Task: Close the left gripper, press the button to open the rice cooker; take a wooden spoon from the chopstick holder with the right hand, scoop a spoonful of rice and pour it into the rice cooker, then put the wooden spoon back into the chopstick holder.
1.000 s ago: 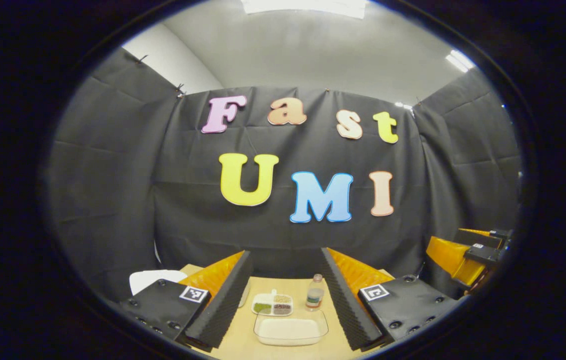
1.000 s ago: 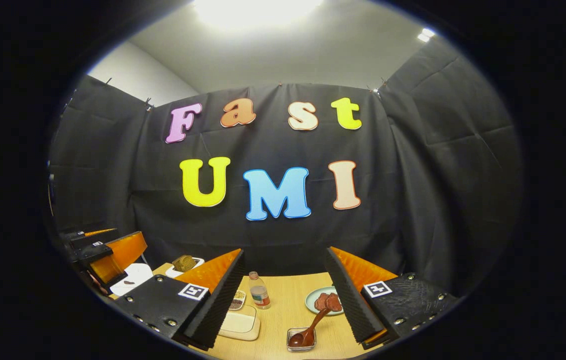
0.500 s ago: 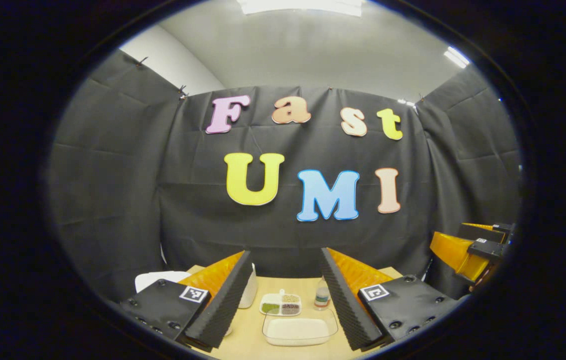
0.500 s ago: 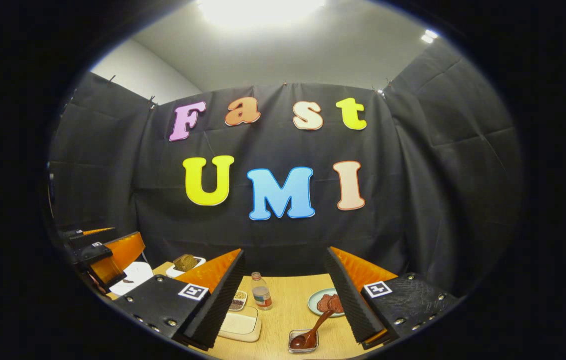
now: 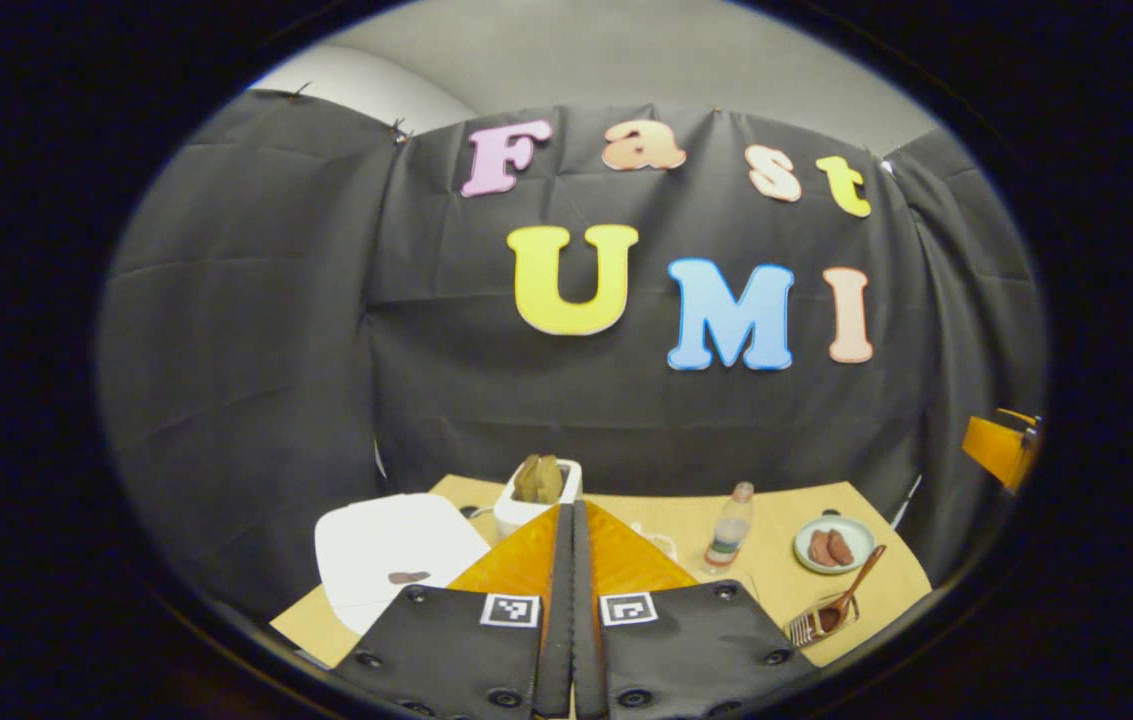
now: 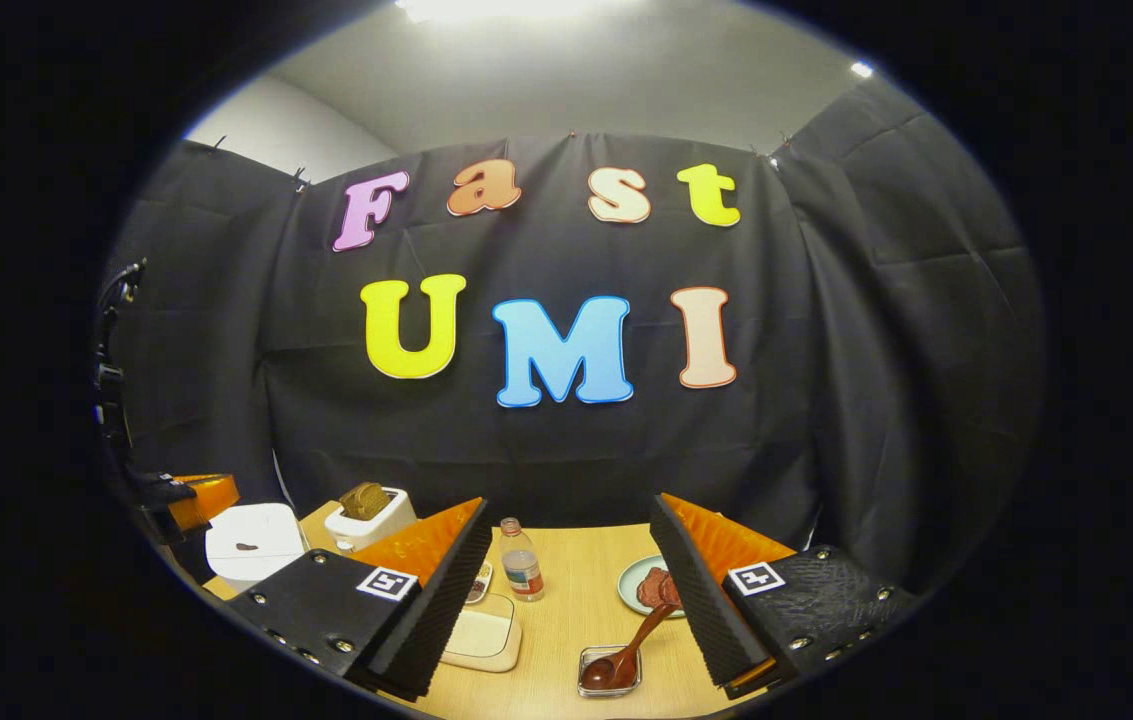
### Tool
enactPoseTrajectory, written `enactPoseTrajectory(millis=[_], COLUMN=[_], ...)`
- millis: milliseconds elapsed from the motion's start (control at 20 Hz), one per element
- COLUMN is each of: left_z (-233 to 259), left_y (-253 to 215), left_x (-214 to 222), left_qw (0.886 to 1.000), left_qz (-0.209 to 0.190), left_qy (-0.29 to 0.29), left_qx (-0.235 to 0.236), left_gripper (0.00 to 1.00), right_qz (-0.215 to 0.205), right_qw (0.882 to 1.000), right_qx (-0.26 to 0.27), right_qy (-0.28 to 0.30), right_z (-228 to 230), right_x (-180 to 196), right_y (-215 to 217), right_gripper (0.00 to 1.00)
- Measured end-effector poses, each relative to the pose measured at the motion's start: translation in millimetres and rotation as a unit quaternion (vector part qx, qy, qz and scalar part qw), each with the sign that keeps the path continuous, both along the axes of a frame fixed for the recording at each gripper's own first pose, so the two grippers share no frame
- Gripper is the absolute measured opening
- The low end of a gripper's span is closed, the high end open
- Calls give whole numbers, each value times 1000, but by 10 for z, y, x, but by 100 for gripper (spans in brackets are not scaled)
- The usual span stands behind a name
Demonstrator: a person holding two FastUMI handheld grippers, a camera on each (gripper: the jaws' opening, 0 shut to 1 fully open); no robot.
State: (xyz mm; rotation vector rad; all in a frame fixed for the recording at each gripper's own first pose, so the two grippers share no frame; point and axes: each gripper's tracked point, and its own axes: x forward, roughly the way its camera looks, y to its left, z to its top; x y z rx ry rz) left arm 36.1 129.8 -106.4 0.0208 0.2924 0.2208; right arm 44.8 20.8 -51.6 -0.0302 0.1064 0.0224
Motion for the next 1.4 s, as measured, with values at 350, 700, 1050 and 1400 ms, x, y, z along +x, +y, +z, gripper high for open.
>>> enactPoseTrajectory(millis=[350, 700, 1050, 1400], left_z=[-801, -1303, -1780, -1574], left_y=[1110, 1804, 1989, 2163], left_x=[-8, 32, 104, 152], left_qw=[986, 965, 950, 958], left_qz=[62, 104, 124, 144], left_qy=[122, 192, 245, 214], left_qx=[-94, -147, -149, -127], left_gripper=[8, 8, 8, 8], right_qz=[5, 3, -7, -7], right_qw=[999, 998, 998, 998], right_qx=[-3, -9, -14, -9], right_qy=[34, 55, 65, 61], right_z=[-259, -416, -493, -480], right_x=[114, 179, 200, 193], right_y=[48, 35, -18, -14], right_gripper=[97, 97, 97, 97])
